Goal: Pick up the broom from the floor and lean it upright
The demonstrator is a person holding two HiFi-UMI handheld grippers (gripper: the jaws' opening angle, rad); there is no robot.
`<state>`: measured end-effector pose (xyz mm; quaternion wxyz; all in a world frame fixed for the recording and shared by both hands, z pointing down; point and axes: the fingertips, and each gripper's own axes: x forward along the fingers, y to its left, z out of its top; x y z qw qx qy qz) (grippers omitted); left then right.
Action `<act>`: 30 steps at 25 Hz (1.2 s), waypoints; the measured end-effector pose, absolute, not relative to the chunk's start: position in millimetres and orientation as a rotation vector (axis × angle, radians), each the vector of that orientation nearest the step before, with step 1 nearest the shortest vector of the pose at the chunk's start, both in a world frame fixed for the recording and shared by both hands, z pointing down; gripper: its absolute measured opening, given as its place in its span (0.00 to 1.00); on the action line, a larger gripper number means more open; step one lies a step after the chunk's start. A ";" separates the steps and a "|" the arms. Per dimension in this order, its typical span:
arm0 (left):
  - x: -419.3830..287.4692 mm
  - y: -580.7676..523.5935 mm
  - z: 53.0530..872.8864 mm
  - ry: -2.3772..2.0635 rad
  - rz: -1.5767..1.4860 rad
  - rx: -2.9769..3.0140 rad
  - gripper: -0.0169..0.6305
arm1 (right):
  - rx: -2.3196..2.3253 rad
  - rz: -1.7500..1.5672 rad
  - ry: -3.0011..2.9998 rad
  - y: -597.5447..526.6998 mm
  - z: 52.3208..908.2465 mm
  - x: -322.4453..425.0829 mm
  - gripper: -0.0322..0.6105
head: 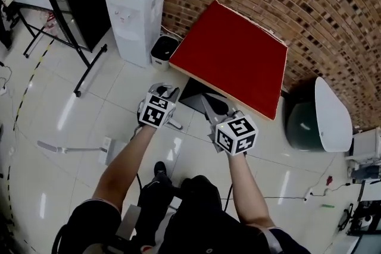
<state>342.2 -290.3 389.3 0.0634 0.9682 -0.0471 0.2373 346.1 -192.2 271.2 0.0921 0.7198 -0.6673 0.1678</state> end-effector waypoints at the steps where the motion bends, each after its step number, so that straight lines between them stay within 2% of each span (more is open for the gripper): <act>1: 354.4 -290.5 388.1 -0.128 0.719 2.931 0.18 | 2.153 0.499 -1.970 -190.0 269.9 355.6 0.06; 14: 469.6 -305.5 388.3 -0.242 0.768 2.927 0.18 | 2.106 0.527 -2.059 -191.7 278.3 467.0 0.06; 24: 502.8 -328.6 396.8 -0.415 0.753 2.909 0.19 | 2.021 0.556 -2.146 -195.6 285.1 514.4 0.06; 30: 501.6 -324.6 388.2 -0.426 0.728 2.904 0.31 | 1.993 0.564 -2.189 -198.4 284.7 522.6 0.06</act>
